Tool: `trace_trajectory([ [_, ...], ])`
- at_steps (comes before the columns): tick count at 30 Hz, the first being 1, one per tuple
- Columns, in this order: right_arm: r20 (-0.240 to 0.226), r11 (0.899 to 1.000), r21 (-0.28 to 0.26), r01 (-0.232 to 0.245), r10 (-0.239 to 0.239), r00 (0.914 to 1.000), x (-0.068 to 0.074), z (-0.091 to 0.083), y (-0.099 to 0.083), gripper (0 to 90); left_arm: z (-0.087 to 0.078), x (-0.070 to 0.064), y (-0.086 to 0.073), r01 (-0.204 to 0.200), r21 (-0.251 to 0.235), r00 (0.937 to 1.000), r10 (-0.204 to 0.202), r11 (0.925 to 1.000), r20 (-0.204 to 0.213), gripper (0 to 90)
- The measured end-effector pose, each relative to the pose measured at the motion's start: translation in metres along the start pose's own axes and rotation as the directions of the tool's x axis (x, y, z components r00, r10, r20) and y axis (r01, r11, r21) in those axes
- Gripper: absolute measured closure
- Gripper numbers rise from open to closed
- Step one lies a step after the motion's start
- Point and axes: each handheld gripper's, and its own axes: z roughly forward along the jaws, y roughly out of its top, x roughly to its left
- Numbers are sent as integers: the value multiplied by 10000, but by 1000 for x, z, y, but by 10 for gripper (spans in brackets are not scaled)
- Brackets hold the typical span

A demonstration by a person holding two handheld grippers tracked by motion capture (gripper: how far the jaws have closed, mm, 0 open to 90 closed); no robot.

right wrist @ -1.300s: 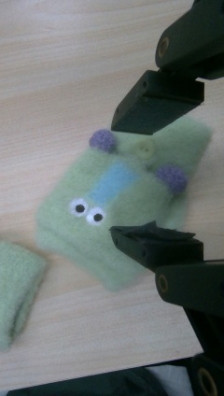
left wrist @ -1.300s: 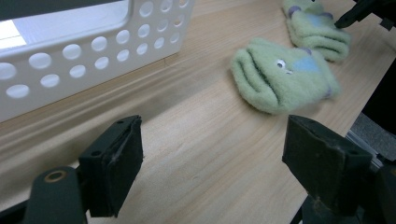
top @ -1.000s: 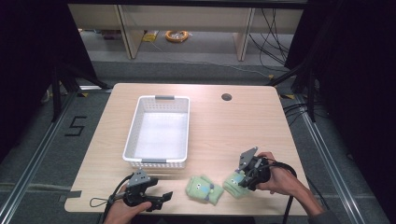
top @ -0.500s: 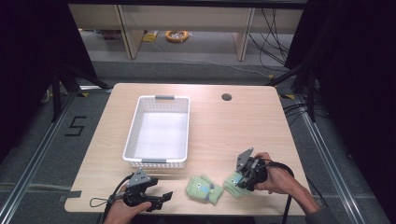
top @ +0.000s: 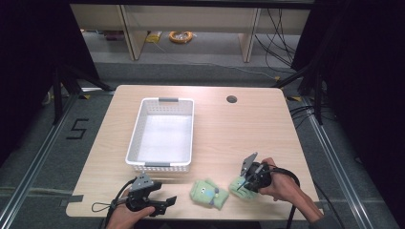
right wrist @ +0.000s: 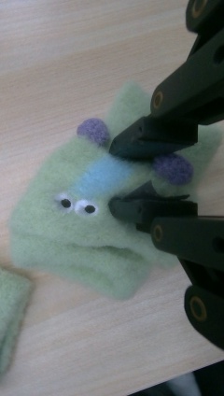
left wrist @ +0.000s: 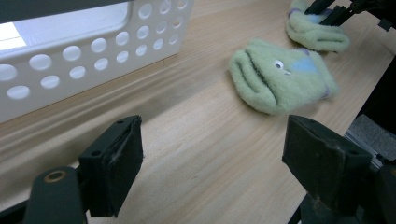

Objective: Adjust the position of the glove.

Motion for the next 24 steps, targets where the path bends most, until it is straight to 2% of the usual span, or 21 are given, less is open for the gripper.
trace_trajectory([
  [4, 302, 9982, -261, -538, 545, 9981, 3, 0, -1, 772, 0, 0, 0, 26, -49, 10000, -26, 10000, 85, 196],
  [5, 327, 9969, -373, -688, 701, 9970, 3, -1, -1, 815, 0, 0, 0, 4, -13, 10000, -4, 10000, 58, 196],
  [7, 219, 9880, -790, -1327, 1348, 9906, 2, -6, -4, 845, 0, 1, 0, 10, -43, 10000, -10, 10000, -24, 196],
  [8, 121, 9832, -923, -1577, 1595, 9871, 2, -8, -7, 852, 0, 1, 0, 62, -37, 10000, -61, 10000, 65, 195],
  [10, 262, 9750, -1362, -1753, 1805, 9832, 2, -11, -12, 858, 0, 2, 0, 28, 25, 10000, -28, 10000, 57, 196],
  [12, 151, 9711, -1482, -1873, 1915, 9814, 2, -14, -14, 858, 1, 0, 0, 60, -62, 10000, -60, 10000, 41, 196],
  [13, 124, 9632, -1656, -2119, 2169, 9761, 4, -18, -14, 858, 1, 0, 0, 52, -45, 10000, -52, 10000, 5, 196],
  [14, 28, 9602, -1808, -2131, 2171, 9761, 5, -21, -14, 859, 0, 0, 0, 24, -29, 10000, -24, 10000, -51, 196],
  [15, -47, 9535, -1906, -2335, 2370, 9715, 7, -25, -14, 858, 1, 0, 0, 64, -90, 10000, -64, 9999, 16, 196],
  [16, -71, 9482, -2128, -2357, 2398, 9708, 7, -30, -14, 858, 0, 1, 0, 20, -70, 10000, -20, 10000, 5, 196],
  [17, -308, 9369, -2243, -2681, 2682, 9629, 9, -35, -13, 858, 0, 1, 0, 21, -85, 10000, -21, 10000, -1, 196],
  [18, -332, 9242, -2530, -2861, 2873, 9573, 11, -40, -12, 858, 0, 1, 1, 13, -77, 10000, -13, 10000, 4, 196],
  [19, -485, 9145, -2994, -2720, 2702, 9616, 11, -45, -11, 858, -1, 0, 1, 29, -104, 10000, -30, 9999, -27, 196],
  [20, -756, 8939, -3207, -3133, 3056, 9492, 15, -49, -10, 858, -1, 0, 1, 40, -143, 10000, -41, 9999, -42, 196],
  [21, -813, 8870, -3380, -3145, 3054, 9487, 16, -53, -8, 858, -1, 0, 1, 43, -122, 10000, -43, 9999, -37, 196],
  [22, -1012, 8720, -3608, -3307, 3159, 9434, 19, -56, -5, 858, -1, 0, 1, 33, -154, 10000, -34, 9999, -45, 196],
  [23, -1169, 8631, -3800, -3326, 3119, 9429, 21, -57, -3, 858, -1, 0, 1, 45, -150, 10000, -46, 9999, -57, 196],
  [24, -1214, 8454, -4047, -3485, 3280, 9368, 25, -56, 0, 858, -2, 0, 1, 3, -126, 10000, -4, 9999, -69, 196],
])
